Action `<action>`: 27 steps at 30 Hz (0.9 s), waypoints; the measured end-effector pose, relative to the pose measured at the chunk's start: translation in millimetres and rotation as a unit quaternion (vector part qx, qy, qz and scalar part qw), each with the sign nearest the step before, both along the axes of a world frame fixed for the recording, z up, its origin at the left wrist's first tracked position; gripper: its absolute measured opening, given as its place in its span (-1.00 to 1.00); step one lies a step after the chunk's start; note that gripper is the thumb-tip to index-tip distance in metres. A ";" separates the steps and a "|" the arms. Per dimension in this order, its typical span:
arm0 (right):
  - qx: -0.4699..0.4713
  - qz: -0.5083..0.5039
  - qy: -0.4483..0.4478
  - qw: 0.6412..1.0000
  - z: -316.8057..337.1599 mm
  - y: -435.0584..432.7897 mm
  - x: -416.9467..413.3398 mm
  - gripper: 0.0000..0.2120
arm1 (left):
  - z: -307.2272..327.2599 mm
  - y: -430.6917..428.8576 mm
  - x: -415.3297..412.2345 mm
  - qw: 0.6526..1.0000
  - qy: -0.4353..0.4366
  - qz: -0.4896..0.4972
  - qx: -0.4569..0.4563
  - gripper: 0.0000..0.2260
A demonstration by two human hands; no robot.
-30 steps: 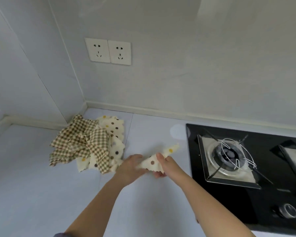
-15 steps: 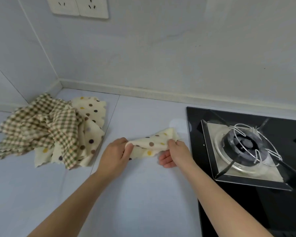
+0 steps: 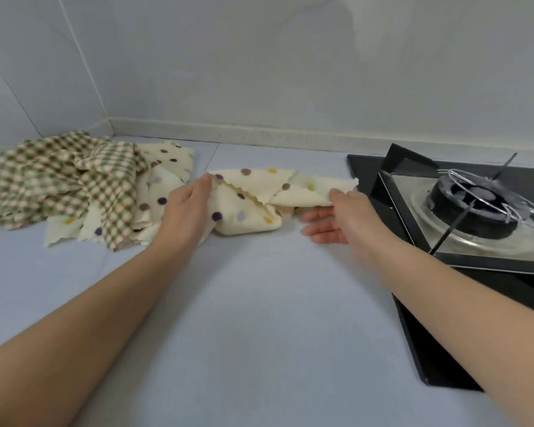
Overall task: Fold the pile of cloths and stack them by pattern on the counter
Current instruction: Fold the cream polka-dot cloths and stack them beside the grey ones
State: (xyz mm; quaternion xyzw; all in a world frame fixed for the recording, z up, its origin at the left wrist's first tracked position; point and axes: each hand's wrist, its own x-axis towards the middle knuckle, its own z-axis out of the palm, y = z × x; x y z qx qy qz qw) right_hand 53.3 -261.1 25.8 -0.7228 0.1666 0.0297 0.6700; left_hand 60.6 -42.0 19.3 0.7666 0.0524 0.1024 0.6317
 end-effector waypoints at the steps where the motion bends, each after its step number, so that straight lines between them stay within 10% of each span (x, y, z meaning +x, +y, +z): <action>1: 0.019 -0.022 -0.027 0.999 -0.6 0.4 -4.3 -0.76 | 2.4 1.1 -4.7 1.000 0.006 0.001 -0.024 -0.69; 7: 0.174 -0.119 -0.055 0.976 8.7 -1.4 -35.6 -0.76 | 16.1 19.2 -35.2 1.000 0.012 0.009 0.010 -0.72; 14: 0.148 -0.036 -0.028 0.988 16.0 -16.3 -76.0 -0.82 | 26.4 58.2 -67.7 0.992 0.102 -0.050 0.063 -0.82; 17: -0.129 -0.044 -0.098 0.986 7.4 -18.9 -71.1 -0.77 | 17.4 65.3 -69.0 0.946 0.040 -0.018 0.321 -0.91; 20: -0.426 -0.042 -0.240 0.871 -1.9 -6.4 -71.2 -0.64 | 7.7 53.6 -75.8 0.887 -0.142 -0.022 0.439 -0.85; 27: -0.504 0.181 -0.209 0.819 -22.8 24.8 -70.6 -0.69 | -11.8 42.2 -65.8 0.843 -0.076 -0.230 0.481 -0.60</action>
